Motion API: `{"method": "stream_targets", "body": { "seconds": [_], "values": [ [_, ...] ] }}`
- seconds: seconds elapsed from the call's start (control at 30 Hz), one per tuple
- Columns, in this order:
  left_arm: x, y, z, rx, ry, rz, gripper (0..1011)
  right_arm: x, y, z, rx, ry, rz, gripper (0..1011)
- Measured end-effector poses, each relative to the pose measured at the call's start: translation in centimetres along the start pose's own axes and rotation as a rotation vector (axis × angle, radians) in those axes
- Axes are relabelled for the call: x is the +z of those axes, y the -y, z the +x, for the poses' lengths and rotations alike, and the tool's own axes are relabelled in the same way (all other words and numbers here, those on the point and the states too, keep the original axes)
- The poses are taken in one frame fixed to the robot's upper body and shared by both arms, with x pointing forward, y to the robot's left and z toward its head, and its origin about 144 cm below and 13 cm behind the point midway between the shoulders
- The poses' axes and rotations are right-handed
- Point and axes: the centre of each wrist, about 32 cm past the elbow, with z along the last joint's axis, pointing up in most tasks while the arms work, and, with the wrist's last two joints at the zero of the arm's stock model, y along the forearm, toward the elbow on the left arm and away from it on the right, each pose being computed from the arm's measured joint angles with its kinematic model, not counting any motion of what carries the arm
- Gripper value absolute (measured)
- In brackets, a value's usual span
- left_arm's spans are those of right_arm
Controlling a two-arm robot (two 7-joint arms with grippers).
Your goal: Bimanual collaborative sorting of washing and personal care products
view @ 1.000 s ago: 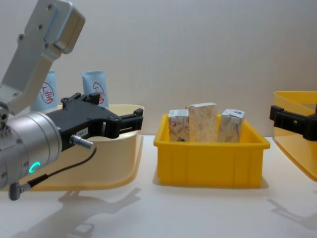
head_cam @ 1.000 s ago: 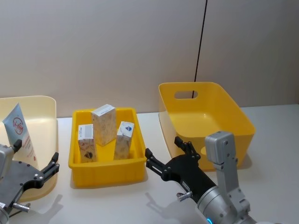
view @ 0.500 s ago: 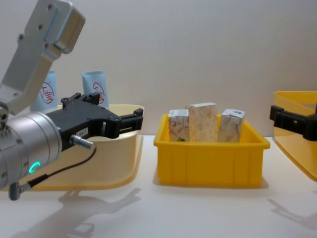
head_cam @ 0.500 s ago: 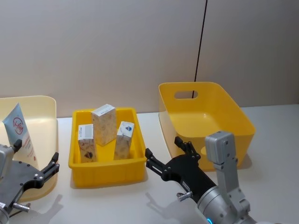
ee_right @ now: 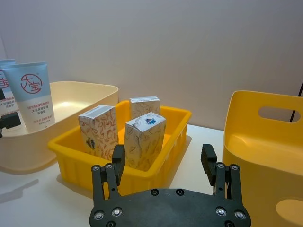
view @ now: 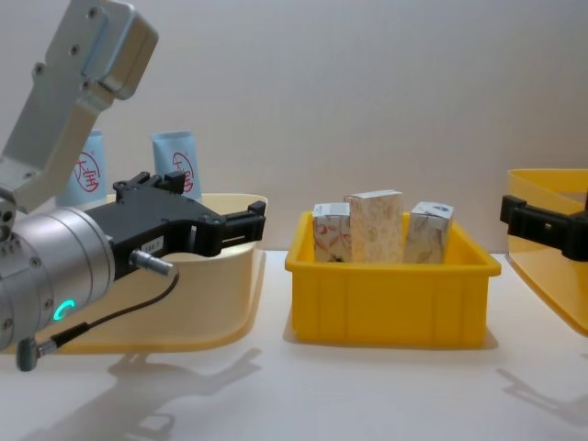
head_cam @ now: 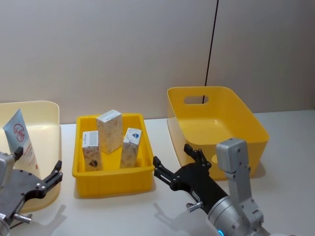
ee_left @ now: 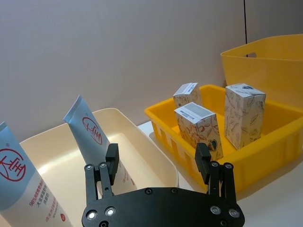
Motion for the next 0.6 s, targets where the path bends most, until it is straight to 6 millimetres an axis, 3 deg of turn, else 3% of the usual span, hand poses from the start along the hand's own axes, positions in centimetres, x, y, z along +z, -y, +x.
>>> {"method": "stream_targets", "body": {
  "seconds": [0.6],
  "values": [
    [0.00,0.00,0.00,0.000,0.000,0.000,1003,0.00,0.00,0.00,0.000,0.000,0.000,1001]
  ]
}}
